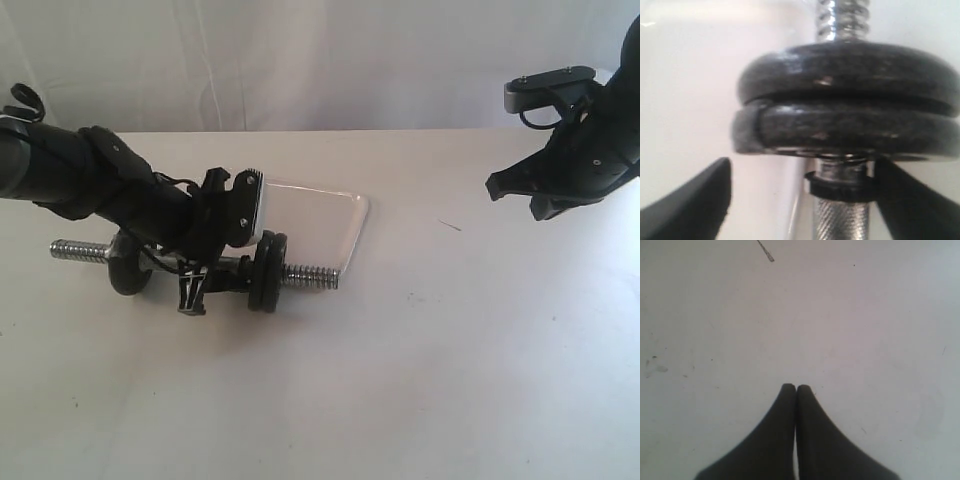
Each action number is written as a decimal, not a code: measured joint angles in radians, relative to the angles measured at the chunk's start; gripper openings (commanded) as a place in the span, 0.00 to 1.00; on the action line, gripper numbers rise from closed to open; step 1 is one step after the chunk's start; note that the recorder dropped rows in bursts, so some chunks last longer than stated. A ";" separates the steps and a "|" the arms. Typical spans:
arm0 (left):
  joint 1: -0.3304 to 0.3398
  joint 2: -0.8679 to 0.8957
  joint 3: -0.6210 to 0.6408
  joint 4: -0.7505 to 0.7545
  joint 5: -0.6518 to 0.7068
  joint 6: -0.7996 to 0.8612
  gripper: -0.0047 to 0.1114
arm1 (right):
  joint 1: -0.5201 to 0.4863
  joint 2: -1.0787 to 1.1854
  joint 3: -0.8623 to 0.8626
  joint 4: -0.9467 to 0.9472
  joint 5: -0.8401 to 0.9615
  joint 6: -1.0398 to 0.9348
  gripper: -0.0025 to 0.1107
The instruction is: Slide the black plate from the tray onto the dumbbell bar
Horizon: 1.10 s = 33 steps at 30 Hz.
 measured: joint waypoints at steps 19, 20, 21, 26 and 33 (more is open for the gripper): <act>0.003 -0.026 -0.007 -0.030 -0.028 -0.002 0.95 | 0.000 0.000 0.000 0.001 0.000 0.000 0.02; 0.003 -0.033 -0.007 -0.015 -0.021 -0.012 0.95 | 0.000 0.000 0.000 0.001 0.000 0.000 0.02; 0.003 -0.045 -0.007 0.020 0.000 -0.038 0.95 | 0.000 0.000 0.000 0.001 -0.002 0.000 0.02; 0.002 -0.069 -0.007 0.285 0.104 -0.284 0.94 | 0.000 0.000 0.000 0.001 -0.002 0.000 0.02; 0.002 -0.128 -0.007 0.664 0.204 -0.696 0.87 | 0.000 0.000 0.000 0.001 -0.002 0.000 0.02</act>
